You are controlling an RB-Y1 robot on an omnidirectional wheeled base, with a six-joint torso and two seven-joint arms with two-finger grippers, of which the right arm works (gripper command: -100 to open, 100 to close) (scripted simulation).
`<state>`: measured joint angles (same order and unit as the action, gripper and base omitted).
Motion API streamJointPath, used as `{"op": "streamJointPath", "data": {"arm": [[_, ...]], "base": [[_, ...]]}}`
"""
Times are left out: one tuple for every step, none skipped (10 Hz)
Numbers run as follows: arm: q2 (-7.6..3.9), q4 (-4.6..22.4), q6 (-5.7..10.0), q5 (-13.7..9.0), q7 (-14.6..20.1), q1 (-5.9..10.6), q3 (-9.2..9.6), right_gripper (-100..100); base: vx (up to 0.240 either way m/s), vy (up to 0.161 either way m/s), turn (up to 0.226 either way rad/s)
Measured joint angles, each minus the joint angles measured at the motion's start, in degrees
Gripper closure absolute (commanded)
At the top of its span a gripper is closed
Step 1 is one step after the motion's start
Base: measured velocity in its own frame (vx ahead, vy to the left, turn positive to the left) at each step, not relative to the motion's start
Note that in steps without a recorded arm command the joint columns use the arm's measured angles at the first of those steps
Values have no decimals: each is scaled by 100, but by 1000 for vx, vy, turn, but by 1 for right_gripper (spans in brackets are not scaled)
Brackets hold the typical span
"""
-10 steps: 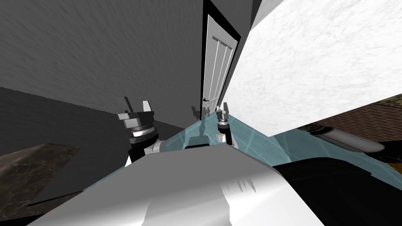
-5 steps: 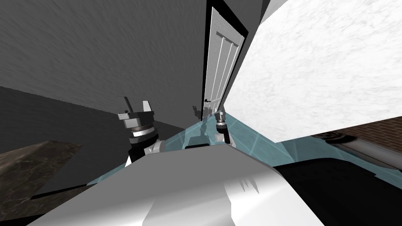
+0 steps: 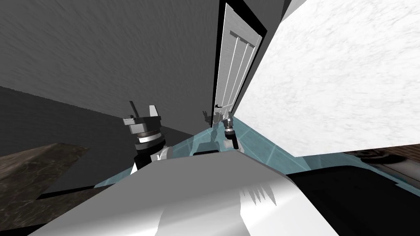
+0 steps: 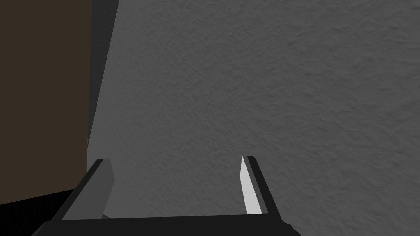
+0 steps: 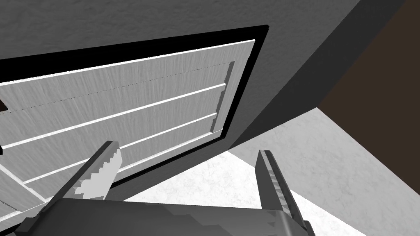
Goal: Pull the door open
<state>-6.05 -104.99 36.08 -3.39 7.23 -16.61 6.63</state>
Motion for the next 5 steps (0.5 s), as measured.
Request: {"op": "streamJointPath", "data": {"arm": [[-41,142,18,-56,19,49,7,-100],[-83,286,55,-113,41,81,19,-100],[-106,379,61,-161,50,103,45,-100],[-109,484,85,-181,49,144,58,-100],[-134,624,110,-221,59,212,57,-100]], "base": [[93,-83,112],[70,-79,129],[39,-57,38],[39,-36,85],[68,-62,123]]}}
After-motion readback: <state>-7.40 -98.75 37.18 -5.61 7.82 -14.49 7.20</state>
